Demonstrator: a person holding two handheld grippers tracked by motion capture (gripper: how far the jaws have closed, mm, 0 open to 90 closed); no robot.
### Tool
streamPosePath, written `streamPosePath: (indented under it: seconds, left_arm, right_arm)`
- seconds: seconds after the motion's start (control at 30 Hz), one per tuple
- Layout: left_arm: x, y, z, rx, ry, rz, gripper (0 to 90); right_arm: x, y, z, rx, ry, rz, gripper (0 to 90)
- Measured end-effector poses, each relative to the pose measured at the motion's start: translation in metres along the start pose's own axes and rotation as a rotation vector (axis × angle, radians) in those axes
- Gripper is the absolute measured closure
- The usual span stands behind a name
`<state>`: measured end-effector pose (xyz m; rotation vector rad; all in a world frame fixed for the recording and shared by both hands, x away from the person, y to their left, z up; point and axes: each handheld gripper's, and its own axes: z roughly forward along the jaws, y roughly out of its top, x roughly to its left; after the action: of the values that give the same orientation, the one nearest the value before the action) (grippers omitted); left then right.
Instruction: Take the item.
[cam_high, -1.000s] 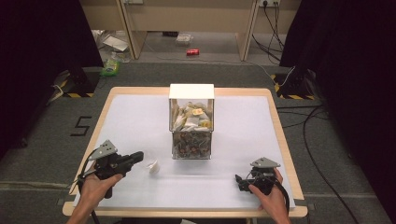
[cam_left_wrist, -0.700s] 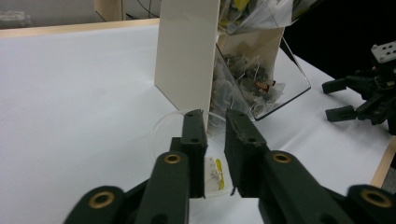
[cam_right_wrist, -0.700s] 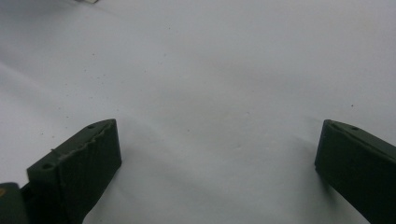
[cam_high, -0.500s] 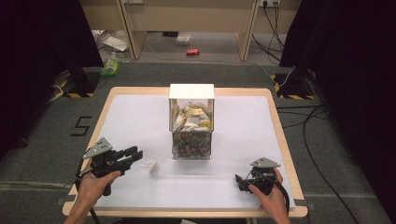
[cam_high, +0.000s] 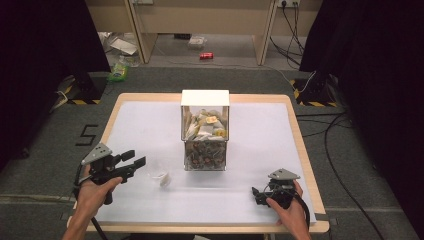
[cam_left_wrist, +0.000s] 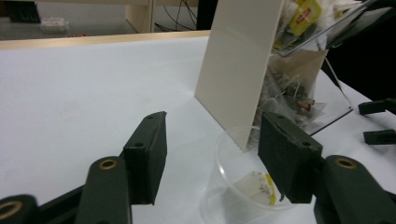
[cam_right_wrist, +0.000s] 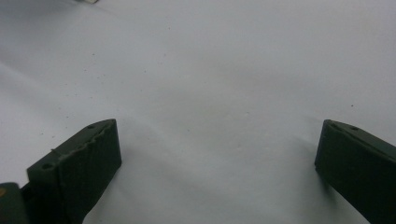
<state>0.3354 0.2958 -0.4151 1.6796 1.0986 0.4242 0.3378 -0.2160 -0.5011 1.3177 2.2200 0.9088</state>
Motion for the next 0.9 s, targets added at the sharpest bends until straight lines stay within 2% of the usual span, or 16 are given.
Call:
streamPosePath:
  seconds: [0.2,0.57,0.67,0.8,0.9]
  left_arm:
    - [0.015,-0.006,0.000,0.014,0.040,-0.020,35.5]
    - [0.031,-0.022,0.007,0.055,0.066,-0.033,31.2]
    - [0.033,-0.027,0.009,0.068,0.082,-0.038,25.1]
    - [0.036,-0.032,0.010,0.078,0.079,-0.049,15.8]
    - [0.038,-0.035,0.010,0.074,0.072,-0.041,14.9]
  right_arm:
    - [0.000,0.000,0.000,0.000,-0.001,0.000,1.0]
    - [0.000,0.000,0.000,0.000,0.000,0.001,1.0]
    - [0.000,0.000,0.000,0.000,-0.001,0.000,0.9]
    - [0.000,0.000,0.000,0.000,0.000,0.000,1.0]
    - [0.000,0.000,0.000,0.001,-0.001,0.003,1.0]
